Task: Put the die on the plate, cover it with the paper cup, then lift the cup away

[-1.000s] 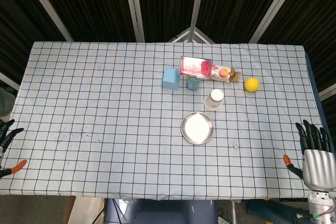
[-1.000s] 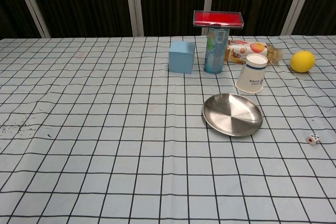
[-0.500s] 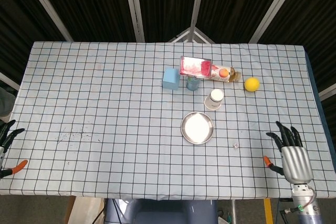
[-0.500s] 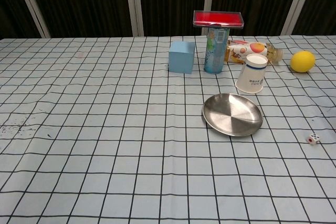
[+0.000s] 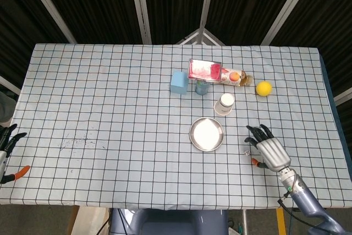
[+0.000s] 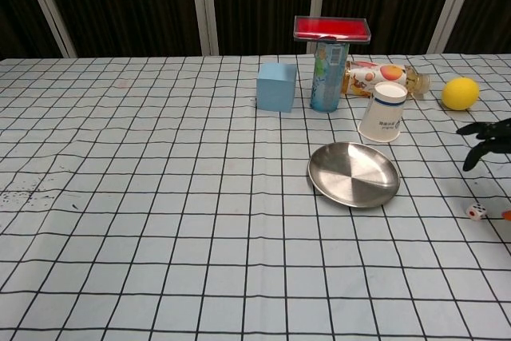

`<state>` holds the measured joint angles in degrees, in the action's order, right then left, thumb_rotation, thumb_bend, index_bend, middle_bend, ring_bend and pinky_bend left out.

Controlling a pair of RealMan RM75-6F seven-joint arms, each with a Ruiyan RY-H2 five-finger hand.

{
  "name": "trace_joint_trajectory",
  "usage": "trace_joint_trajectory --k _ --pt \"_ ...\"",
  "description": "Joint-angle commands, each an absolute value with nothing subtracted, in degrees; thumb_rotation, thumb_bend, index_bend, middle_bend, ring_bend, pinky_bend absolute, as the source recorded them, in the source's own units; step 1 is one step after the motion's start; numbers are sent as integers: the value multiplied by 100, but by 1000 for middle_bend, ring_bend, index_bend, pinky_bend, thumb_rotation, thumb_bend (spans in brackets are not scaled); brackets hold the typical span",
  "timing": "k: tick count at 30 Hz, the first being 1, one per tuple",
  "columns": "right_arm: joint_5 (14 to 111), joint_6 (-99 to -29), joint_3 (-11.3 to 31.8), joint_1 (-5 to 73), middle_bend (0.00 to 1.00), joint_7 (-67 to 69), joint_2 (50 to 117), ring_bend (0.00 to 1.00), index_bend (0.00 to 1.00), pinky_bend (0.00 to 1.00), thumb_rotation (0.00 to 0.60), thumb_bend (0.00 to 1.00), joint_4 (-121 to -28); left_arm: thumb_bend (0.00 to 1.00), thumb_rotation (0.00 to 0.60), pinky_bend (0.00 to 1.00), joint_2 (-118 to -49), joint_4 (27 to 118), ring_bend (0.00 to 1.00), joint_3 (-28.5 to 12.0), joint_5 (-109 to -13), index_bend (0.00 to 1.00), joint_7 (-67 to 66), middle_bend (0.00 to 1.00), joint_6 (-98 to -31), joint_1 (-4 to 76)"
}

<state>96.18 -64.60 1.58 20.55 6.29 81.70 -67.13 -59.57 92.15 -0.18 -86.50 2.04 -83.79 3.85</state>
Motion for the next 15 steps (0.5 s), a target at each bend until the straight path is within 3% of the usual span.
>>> trace_joint_trajectory --k 1,11,15 --pt "9698 -6251 6 2223 90 754 8367 124 348 0 600 256 -6392 293 600 24 -5977 9230 0 -27 -8615 163 140 0 -8353 392" --pt "9675 -6299 -111 2279 90 1021 8462 124 404 0 600 259 -6004 294 600 23 -6063 9280 0 -32 -8556 163 -144 0 -8249 441" --pt "9649 -6312 -108 2300 90 1070 8465 124 439 0 600 303 -5944 294 600 24 -6080 9295 0 -27 -8550 163 -207 0 -8234 446"
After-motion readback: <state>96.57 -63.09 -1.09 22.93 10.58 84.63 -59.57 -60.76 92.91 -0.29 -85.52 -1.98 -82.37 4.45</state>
